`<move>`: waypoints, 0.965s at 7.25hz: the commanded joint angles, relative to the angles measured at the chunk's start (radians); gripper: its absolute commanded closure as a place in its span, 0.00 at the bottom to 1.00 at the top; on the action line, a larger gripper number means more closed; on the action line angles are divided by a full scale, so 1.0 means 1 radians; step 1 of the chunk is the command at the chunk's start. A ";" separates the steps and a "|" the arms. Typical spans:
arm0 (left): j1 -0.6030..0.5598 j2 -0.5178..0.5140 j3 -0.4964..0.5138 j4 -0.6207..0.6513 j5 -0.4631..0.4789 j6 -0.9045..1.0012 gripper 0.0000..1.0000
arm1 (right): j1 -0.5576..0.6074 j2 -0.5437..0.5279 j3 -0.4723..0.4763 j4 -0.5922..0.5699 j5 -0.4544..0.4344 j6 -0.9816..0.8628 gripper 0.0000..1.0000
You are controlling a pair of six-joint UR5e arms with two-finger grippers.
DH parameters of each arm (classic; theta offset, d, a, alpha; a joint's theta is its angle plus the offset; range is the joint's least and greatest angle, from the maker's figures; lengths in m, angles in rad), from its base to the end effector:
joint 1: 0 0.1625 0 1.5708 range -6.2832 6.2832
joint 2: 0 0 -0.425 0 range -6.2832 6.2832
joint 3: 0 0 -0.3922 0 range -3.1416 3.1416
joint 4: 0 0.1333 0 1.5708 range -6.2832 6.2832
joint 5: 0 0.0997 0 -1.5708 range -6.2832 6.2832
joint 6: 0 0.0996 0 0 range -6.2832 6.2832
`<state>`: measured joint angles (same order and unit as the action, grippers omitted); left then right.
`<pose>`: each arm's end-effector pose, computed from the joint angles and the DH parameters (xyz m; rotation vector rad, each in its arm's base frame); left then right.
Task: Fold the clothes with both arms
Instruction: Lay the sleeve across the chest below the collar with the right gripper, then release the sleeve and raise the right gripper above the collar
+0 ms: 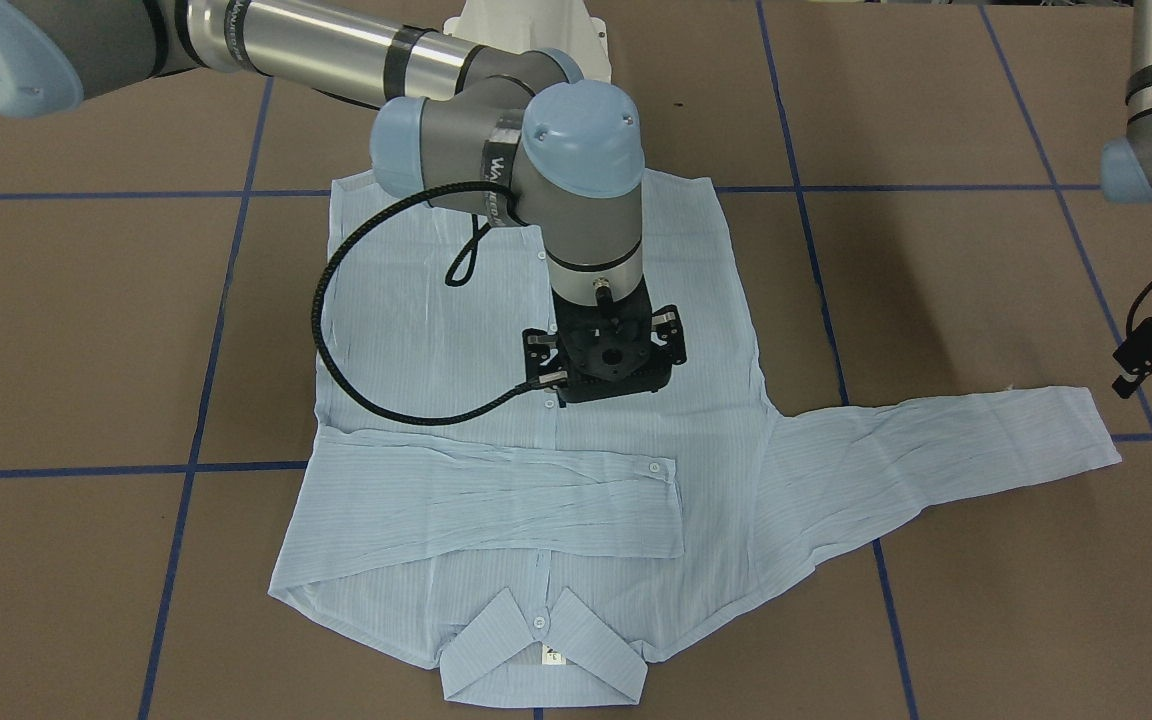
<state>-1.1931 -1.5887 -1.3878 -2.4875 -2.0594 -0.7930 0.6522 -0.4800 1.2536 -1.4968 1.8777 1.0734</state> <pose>0.1140 -0.5221 0.6481 0.3568 0.7949 -0.2052 -0.5690 -0.5644 0.0728 0.2150 -0.8617 0.0144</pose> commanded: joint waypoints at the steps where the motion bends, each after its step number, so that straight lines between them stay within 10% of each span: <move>1: 0.056 0.006 0.097 -0.140 0.101 -0.113 0.04 | 0.065 -0.127 0.181 -0.130 0.078 -0.059 0.00; 7: 0.165 -0.010 0.124 -0.154 0.154 -0.152 0.25 | 0.124 -0.275 0.323 -0.129 0.135 -0.119 0.00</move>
<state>-1.0457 -1.5963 -1.2672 -2.6409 -1.9068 -0.9398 0.7740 -0.7521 1.5751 -1.6261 2.0101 0.9550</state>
